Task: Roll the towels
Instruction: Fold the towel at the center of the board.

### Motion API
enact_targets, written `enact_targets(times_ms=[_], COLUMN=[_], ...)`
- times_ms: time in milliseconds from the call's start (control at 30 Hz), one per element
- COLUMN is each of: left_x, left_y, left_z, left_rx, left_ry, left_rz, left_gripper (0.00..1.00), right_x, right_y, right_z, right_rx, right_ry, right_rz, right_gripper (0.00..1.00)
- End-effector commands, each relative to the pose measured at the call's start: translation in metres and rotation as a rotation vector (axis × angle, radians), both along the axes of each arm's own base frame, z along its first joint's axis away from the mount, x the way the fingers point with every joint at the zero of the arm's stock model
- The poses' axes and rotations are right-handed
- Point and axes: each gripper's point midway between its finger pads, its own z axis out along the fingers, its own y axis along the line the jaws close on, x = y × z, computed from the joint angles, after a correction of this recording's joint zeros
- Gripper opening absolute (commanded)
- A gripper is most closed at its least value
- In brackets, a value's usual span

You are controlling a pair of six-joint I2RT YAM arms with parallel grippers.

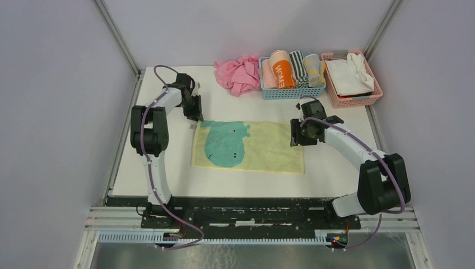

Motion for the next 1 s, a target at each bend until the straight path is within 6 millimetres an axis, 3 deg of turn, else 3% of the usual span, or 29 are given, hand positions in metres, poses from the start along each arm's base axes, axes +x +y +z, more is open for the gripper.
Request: enact_targets(times_ms=[0,300,500,667,967], left_x=[0.006,0.003,0.003,0.003,0.003], left_y=[-0.001,0.004,0.005,0.005,0.006], left_z=[-0.002,-0.004,-0.001,0.001,-0.005], left_rx=[-0.032,-0.049,-0.046,-0.048,-0.041], left_ry=[-0.005,0.004,-0.003,-0.006,0.011], left_rz=[-0.051,-0.051,-0.054,-0.052,-0.048], left_gripper=[0.28,0.11,0.06,0.05,0.04], right_x=[0.034,0.096,0.127,0.138,0.138], right_y=[-0.004,-0.024,-0.027,-0.031,-0.032], right_z=[0.010,0.003,-0.006,-0.015,-0.040], right_rx=[-0.037,-0.010,0.016,0.013,0.047], right_ry=[-0.087,-0.067,-0.068,-0.042,0.052], right_rz=[0.006,-0.012,0.031,0.066,0.104], right_gripper=[0.57,0.50,0.44,0.43,0.43])
